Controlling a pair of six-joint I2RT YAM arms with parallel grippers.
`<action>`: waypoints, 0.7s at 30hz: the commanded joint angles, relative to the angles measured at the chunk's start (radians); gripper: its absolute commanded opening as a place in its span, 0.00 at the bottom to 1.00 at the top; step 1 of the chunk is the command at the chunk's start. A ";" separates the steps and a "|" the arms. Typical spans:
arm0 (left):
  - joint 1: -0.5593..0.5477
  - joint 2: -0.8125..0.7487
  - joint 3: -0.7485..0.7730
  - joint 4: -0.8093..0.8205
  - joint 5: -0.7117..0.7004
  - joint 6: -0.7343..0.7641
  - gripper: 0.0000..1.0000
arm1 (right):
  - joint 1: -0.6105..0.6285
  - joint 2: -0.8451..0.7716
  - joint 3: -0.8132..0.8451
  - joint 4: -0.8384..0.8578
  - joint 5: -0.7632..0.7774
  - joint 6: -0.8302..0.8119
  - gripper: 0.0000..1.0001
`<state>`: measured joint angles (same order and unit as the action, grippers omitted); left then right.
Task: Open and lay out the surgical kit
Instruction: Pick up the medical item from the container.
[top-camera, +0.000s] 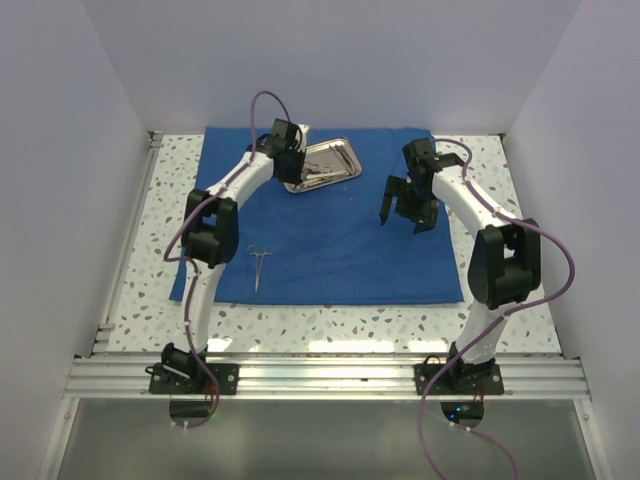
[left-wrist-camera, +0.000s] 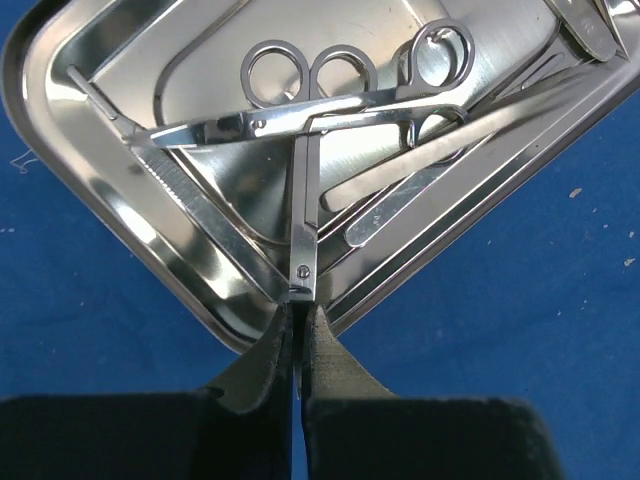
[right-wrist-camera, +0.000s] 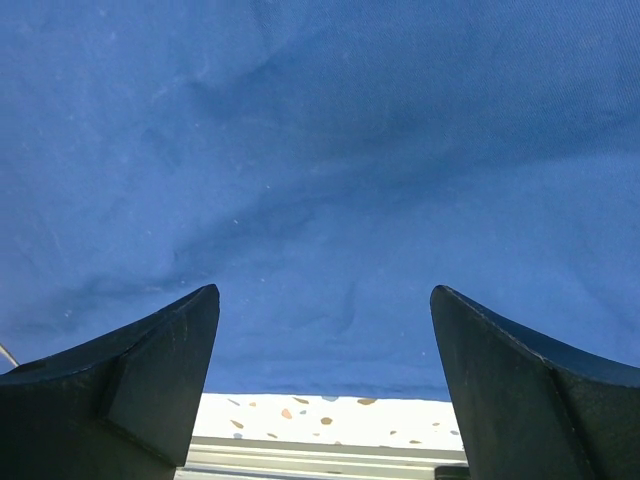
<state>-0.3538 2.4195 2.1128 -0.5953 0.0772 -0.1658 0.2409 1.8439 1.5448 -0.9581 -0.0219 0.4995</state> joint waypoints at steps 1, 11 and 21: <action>0.015 -0.083 0.099 -0.099 -0.059 -0.032 0.00 | -0.002 -0.051 -0.008 0.036 -0.032 0.025 0.90; 0.056 -0.235 -0.047 -0.153 0.116 -0.167 0.00 | -0.002 -0.067 -0.046 0.076 -0.079 0.111 0.90; 0.062 -0.451 -0.394 -0.063 0.162 -0.222 0.00 | 0.009 -0.127 -0.060 0.079 -0.032 0.155 0.90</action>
<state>-0.2886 2.0777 1.7897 -0.7013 0.2176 -0.3592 0.2420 1.7844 1.4704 -0.8963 -0.0692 0.6296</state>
